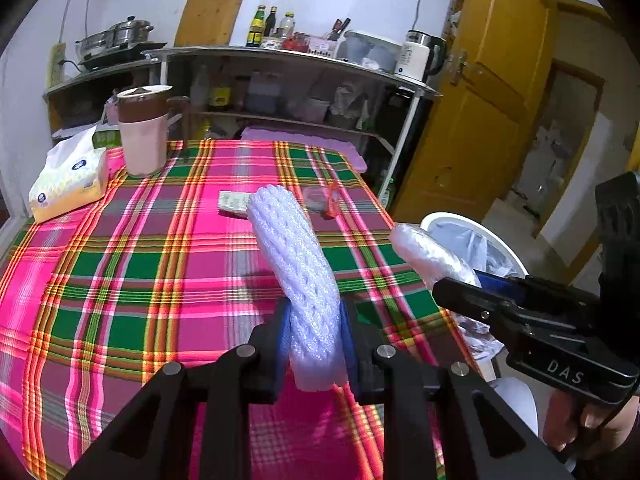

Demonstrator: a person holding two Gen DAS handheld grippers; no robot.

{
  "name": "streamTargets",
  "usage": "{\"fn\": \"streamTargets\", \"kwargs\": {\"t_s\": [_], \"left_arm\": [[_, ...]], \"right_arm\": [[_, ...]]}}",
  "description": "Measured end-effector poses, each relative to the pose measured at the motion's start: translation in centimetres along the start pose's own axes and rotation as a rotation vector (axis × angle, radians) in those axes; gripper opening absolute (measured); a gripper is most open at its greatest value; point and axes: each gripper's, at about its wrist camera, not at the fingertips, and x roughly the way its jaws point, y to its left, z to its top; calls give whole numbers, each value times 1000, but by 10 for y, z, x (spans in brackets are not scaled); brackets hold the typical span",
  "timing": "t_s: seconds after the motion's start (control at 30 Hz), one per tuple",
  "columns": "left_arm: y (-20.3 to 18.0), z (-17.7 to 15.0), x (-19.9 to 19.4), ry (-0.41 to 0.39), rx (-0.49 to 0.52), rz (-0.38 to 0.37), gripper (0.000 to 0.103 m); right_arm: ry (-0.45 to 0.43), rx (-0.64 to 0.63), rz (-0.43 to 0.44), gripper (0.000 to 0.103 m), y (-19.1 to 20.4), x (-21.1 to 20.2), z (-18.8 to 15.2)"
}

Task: Collect trash
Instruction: 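Carry the foam net and plastic bag over the bin with both tools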

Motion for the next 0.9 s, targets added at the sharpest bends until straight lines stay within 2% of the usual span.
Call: {"fn": "streamTargets", "kwargs": {"t_s": [0.43, 0.9], "left_arm": [[-32, -1, -2, 7, 53, -28, 24], [-67, 7, 18, 31, 113, -73, 24]], "right_arm": [[-28, 45, -23, 29, -20, -22, -10], [-57, 108, -71, 30, -57, -41, -18]]}}
